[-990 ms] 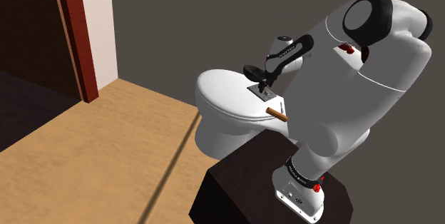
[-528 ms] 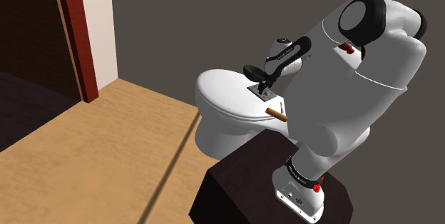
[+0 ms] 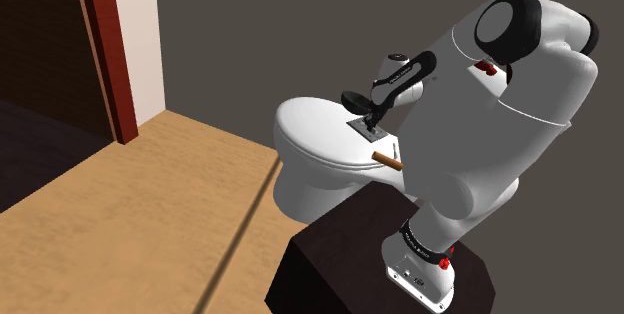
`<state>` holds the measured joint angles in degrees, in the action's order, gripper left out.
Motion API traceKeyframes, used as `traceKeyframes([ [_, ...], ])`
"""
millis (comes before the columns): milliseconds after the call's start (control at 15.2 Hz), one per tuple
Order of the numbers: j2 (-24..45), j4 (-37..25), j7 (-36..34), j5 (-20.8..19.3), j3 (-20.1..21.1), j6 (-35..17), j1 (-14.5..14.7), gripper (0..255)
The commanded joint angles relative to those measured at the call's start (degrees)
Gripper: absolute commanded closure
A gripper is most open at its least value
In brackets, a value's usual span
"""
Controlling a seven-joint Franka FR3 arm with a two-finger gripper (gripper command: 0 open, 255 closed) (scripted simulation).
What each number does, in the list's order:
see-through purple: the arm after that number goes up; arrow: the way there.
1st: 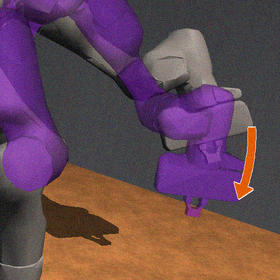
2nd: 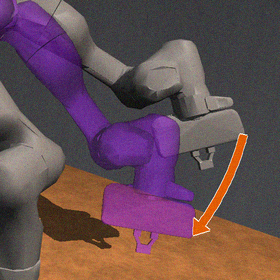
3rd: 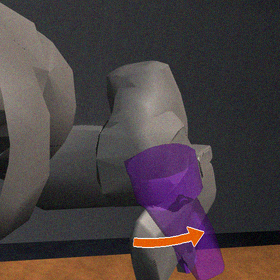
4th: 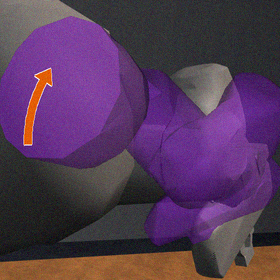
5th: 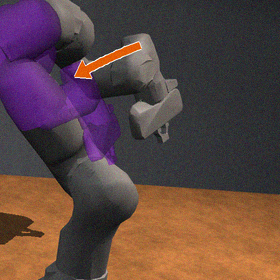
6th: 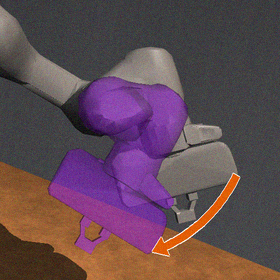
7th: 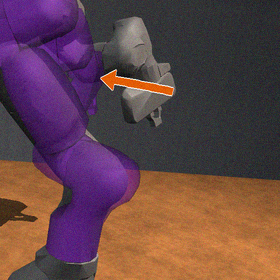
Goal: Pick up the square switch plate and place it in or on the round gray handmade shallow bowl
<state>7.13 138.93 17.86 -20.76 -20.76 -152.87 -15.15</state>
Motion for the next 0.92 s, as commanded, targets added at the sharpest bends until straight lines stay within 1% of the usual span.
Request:
traceKeyframes([
  [0,0.0,0.0,0.0,0.0,0.0,0.0,0.0,255],
  [198,0.0,0.0,0.0,0.0,0.0,0.0,0.0,255],
  [858,-6.8,-1.4,1.4,0.1,0.2,8.0,0.5,255],
])
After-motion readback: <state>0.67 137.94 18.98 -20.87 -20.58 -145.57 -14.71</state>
